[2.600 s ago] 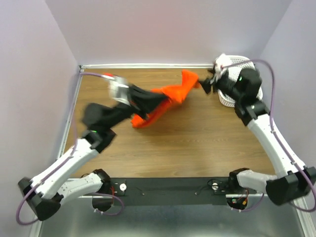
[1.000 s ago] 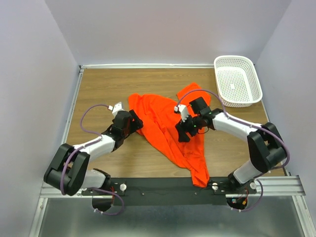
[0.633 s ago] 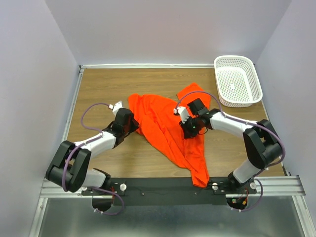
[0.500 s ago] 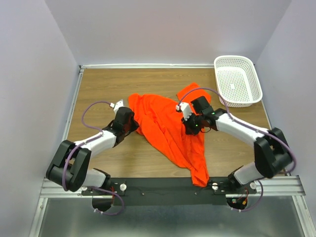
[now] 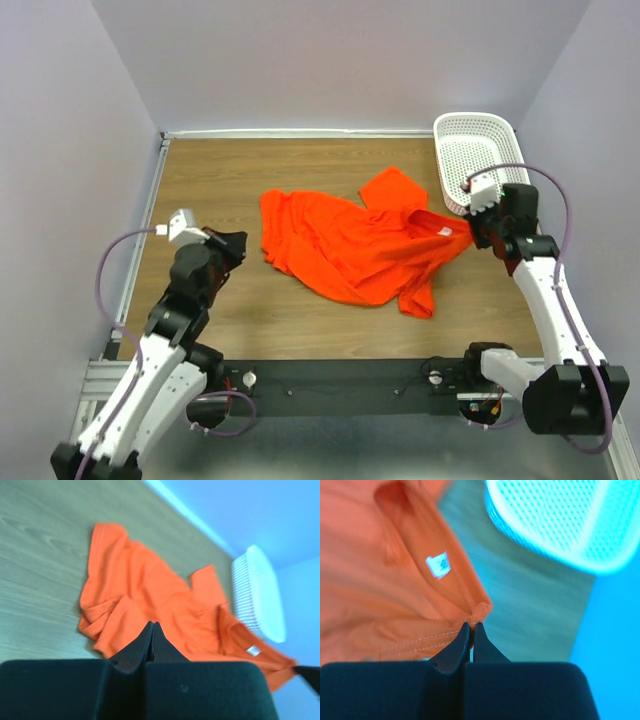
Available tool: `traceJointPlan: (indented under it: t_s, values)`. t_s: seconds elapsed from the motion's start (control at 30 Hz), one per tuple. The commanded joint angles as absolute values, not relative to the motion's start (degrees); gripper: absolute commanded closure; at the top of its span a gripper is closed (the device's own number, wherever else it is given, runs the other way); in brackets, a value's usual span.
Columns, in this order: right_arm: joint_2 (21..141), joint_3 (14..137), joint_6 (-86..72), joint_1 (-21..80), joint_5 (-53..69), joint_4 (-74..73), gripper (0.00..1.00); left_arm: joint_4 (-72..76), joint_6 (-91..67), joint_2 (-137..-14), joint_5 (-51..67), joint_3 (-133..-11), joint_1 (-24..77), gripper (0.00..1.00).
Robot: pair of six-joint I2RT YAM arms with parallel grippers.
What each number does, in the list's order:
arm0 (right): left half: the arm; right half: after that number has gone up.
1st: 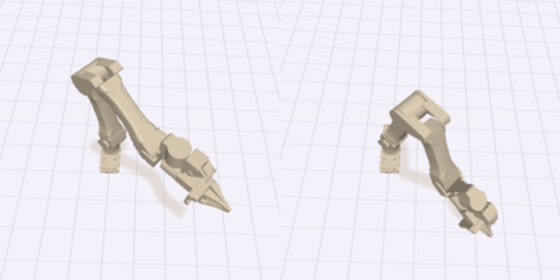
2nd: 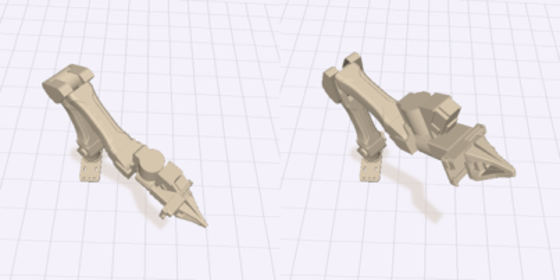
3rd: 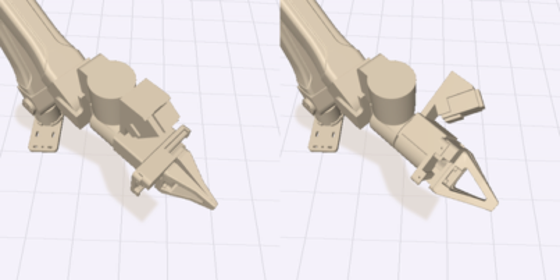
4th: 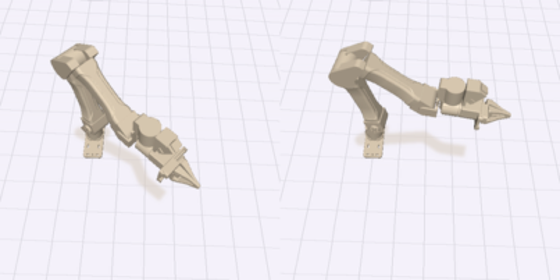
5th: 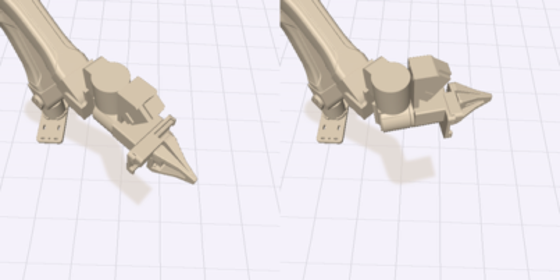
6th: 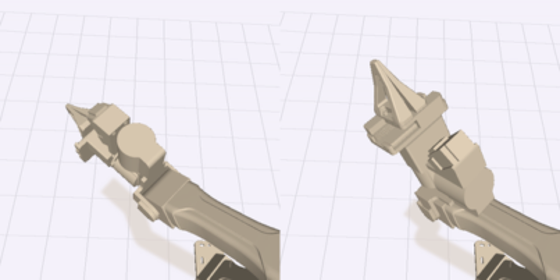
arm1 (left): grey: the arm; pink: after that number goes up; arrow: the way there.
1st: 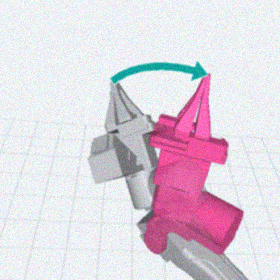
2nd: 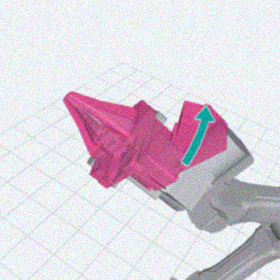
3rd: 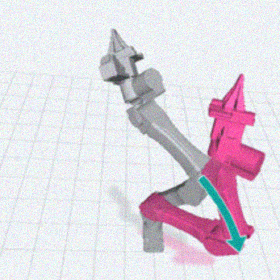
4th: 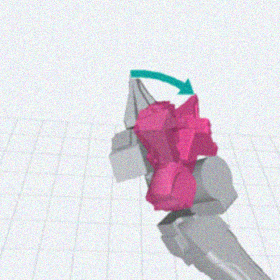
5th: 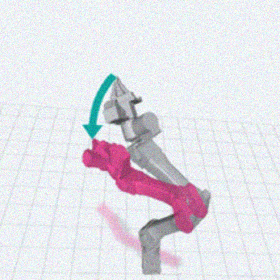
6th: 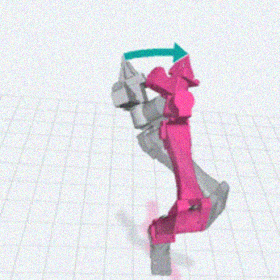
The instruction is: Fold and stack the t-shirts
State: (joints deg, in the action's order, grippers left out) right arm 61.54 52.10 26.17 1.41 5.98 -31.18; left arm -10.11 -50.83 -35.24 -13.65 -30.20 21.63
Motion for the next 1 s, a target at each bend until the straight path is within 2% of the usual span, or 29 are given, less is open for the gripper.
traceJointPlan:
  t_s: [0.0,0.03,0.07,0.1,0.13,0.17,0.2,0.23,0.3,0.37,0.43,0.47,0.5,0.57,0.6,0.63,0.7,0.8,0.97]
  values:
    - [58.28,46.07,37.35,-6.41,3.60,-37.79,0.99,-20.91,-55.89,-23.77,-16.89,-27.69,21.18,1.00]
    - [57.92,45.01,38.05,-6.94,3.60,-38.58,0.95,-20.40,-55.72,-22.34,-15.31,-26.47,21.27,1.00]
    - [57.83,44.30,38.14,-7.29,3.60,-39.19,0.84,-18.56,-55.64,-21.19,-14.07,-25.76,21.18,1.00]
    - [57.66,43.34,38.14,-7.38,3.78,-39.63,0.64,-17.67,-55.98,-20.05,-12.58,-25.06,21.18,1.00]
    - [57.57,43.16,37.88,-7.47,3.95,-40.16,0.60,-16.53,-55.99,-20.21,-12.05,-24.53,21.18,1.00]
    - [57.39,43.24,37.36,-7.56,4.30,-40.34,0.44,-14.26,-55.29,-20.82,-11.34,-23.91,21.18,0.97]
    - [57.13,43.50,37.01,-7.56,4.39,-40.34,0.35,-13.19,-55.02,-23.79,-10.29,-23.91,21.18,0.89]
    - [56.87,43.85,36.57,-7.56,5.53,-40.34,0.24,-9.70,-52.93,-25.91,-9.15,-24.08,21.18,0.67]
    - [56.60,46.39,35.25,-7.65,7.90,-40.60,0.00,-5.82,-50.72,-33.96,-6.61,-25.65,21.09,0.49]
    - [57.30,49.03,34.28,-7.65,15.24,-41.31,0.00,1.18,-46.09,-40.22,-5.19,-27.40,20.92,0.34]
    - [59.05,51.75,34.28,-7.56,23.68,-42.27,0.00,7.87,-42.99,-50.47,-2.83,-31.26,19.26,0.27]
    - [59.93,52.20,35.06,-7.56,34.26,-42.19,0.00,10.00,-40.89,-54.19,-1.33,-32.94,18.20,0.27]
    - [61.25,52.82,35.59,-7.56,39.76,-42.10,0.00,11.76,-38.00,-62.15,2.86,-36.79,15.24,0.27]
    - [67.02,54.13,36.38,-7.56,54.31,-42.10,0.00,14.31,-35.69,-70.10,6.14,-41.11,12.77,0.27]
    - [69.50,55.18,35.69,-7.30,57.54,-42.10,0.00,14.59,-34.90,-74.05,7.98,-43.31,11.27,0.29]
    - [71.87,56.59,34.90,-6.95,59.74,-42.10,0.01,14.76,-34.11,-81.23,11.13,-47.42,10.21,0.30]
    - [78.21,61.07,33.14,-5.19,61.35,-42.36,0.08,14.07,-33.14,-87.60,13.00,-51.66,8.27,0.34]
    - [81.55,63.28,32.44,-3.96,60.91,-41.84,0.08,7.75,-31.29,-101.38,13.01,-61.24,7.56,0.40]
    - [82.62,62.32,31.03,-3.69,61.17,-39.91,0.08,0.55,-28.66,-110.73,9.76,-71.00,7.56,0.42]
